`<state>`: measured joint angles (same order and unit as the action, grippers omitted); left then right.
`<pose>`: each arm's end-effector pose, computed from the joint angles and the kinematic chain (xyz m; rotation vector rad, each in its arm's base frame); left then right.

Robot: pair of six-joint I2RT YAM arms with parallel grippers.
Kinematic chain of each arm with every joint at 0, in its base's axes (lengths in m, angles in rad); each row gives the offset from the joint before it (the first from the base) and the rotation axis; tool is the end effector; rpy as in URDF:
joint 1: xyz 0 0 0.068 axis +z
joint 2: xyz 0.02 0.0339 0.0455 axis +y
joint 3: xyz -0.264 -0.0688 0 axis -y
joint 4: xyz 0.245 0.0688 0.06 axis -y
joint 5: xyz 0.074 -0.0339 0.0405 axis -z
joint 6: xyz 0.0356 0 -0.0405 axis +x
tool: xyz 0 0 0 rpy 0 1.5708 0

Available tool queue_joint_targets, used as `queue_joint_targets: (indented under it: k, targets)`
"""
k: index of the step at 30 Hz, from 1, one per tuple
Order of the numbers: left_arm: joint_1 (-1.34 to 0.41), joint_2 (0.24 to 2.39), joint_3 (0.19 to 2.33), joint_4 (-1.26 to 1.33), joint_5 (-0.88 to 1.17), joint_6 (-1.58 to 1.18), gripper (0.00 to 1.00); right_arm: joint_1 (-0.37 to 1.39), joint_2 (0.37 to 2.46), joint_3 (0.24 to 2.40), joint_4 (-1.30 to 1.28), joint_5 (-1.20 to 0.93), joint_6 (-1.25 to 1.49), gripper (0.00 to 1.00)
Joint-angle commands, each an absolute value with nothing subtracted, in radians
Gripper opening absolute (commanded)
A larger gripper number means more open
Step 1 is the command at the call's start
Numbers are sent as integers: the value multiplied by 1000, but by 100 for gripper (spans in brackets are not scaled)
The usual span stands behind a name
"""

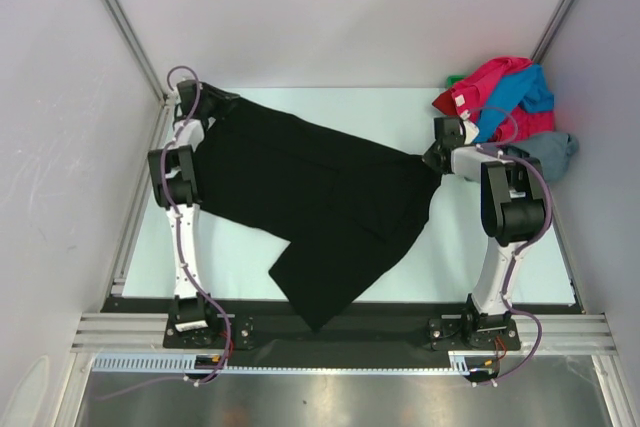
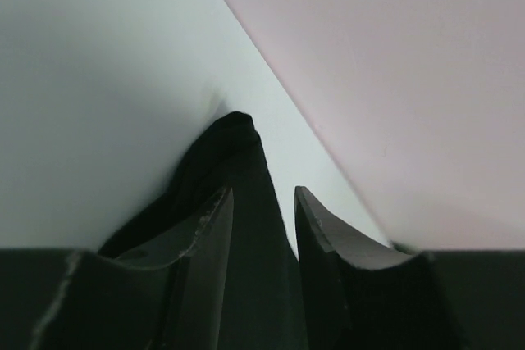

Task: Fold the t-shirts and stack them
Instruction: Fold the tshirt

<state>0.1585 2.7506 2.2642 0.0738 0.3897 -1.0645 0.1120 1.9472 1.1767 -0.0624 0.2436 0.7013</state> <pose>0.6012 0.0824 0.1098 -0.9677 1.8446 -0.9578 0.4061 0.0370 0.1511 0.7960 2.2365 0.0961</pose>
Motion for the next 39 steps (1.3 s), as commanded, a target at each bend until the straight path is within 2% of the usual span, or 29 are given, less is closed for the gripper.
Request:
queue_joint_targets:
  k: [1,7,13,14,16,17,20,23,28,30,34,39]
  targets:
    - [181,2530,2264,-104,319,-809,43,91,1996,1301,-118,221,614,11]
    - [183,2142,1916,-121,216,-681,44,92,2058,1410,-97,287,548,11]
    - [213,1838,1536,-123,262,-655,48,83,2197,1667,-152,356,515,11]
    - [219,1804,1447,-133,271,-652,48,80,2209,1695,-166,362,506,13]
    - [245,1700,1341,-129,255,-664,54,80,2246,1753,-215,362,493,27]
    - [255,1665,1230,-114,235,-676,54,78,2253,1799,-233,364,474,42]
    - [271,1537,1076,-95,127,-715,57,81,2244,1868,-314,353,446,66]
    - [270,1483,1014,-126,82,-695,57,89,2192,1905,-425,345,414,72]
    - [298,1493,989,-239,69,-595,57,190,2004,1746,-549,426,408,77]
    - [328,1502,959,-253,123,-565,56,239,1872,1596,-552,411,417,78]
    - [417,1505,890,-272,185,-545,52,383,1640,1344,-552,272,474,78]
    - [494,1591,920,-304,204,-460,48,662,1405,1094,-469,114,499,76]
